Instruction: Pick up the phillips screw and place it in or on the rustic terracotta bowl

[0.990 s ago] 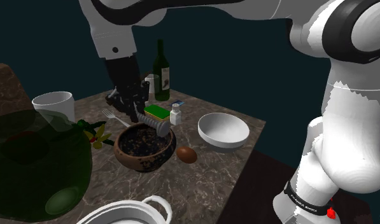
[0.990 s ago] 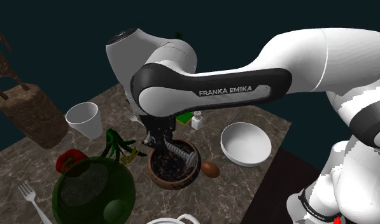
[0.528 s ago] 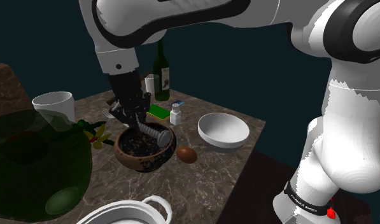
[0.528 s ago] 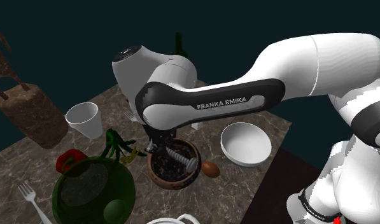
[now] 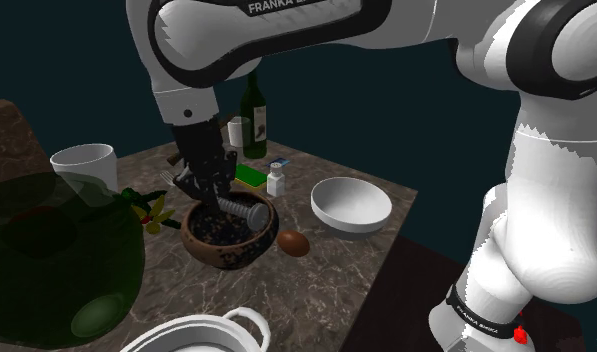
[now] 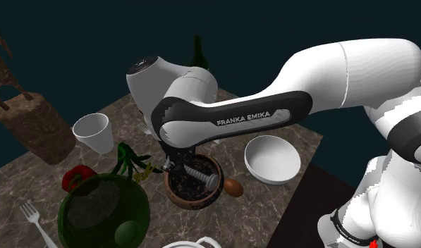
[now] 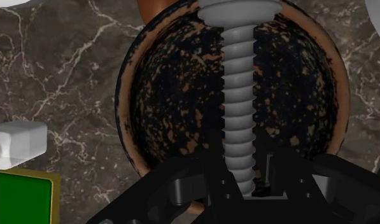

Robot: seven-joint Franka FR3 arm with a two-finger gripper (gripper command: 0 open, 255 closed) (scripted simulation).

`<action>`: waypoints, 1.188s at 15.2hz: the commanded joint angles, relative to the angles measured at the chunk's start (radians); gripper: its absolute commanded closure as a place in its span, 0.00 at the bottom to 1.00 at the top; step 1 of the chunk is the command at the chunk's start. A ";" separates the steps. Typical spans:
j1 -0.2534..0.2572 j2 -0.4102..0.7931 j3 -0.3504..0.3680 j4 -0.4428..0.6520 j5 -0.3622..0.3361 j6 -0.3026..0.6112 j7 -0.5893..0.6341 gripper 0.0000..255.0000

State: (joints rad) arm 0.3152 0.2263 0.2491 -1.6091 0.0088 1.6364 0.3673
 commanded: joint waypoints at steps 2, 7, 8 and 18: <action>0.000 0.000 0.000 0.000 0.000 0.000 0.000 0.00; 0.000 0.000 0.000 0.000 0.000 0.000 0.000 0.00; 0.001 0.008 0.000 0.043 -0.002 -0.036 0.001 0.00; 0.006 0.039 0.000 0.177 -0.008 -0.140 0.006 0.00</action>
State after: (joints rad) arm 0.3211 0.2653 0.2496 -1.4322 0.0005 1.4966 0.3733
